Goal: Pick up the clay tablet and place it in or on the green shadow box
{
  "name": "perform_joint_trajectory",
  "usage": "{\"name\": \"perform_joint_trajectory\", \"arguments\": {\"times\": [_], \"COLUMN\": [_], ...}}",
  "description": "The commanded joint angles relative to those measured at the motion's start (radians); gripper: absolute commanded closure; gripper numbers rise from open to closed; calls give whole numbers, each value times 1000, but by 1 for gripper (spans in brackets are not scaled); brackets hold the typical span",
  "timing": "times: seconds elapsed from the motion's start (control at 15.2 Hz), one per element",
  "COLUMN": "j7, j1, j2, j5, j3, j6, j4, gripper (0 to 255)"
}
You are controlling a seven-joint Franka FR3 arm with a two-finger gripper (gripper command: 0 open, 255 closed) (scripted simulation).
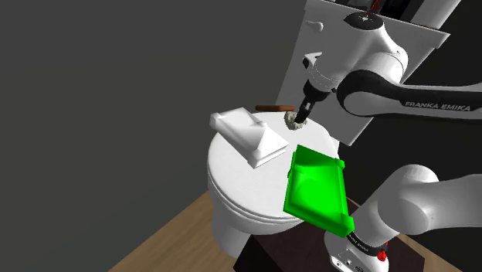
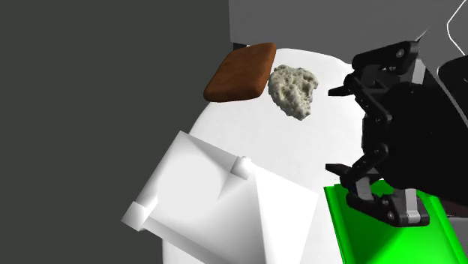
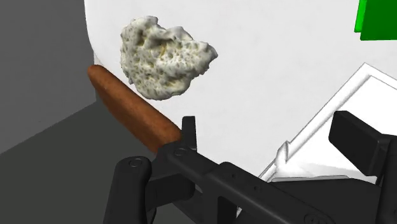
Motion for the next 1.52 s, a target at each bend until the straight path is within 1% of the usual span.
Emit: {"name": "perform_joint_trajectory", "arguments": {"times": [0.0, 0.13, 0.26, 0.4, 0.53, 0.59, 0.66, 1.06, 1.12, 1.45], "j7": [16, 58, 129, 241, 399, 489, 525, 613, 634, 634], "j1": [-35, -97, -187, -307, -450, -517, -536, -603, -619, -618], "j2": [22, 62, 111, 167, 230, 266, 283, 389, 417, 417], "j5": [-120, -258, -427, -636, -888, -1026, -1080, -1221, -1255, -1255], "j3": [47, 100, 166, 251, 356, 410, 426, 432, 434, 433], "j6": [111, 225, 335, 430, 490, 496, 490, 484, 480, 479], "j4": [-57, -99, -125, -131, -111, -92, -84, -31, -17, -17], "gripper": [0, 0, 0, 0, 0, 0, 0, 0, 0, 0]}}
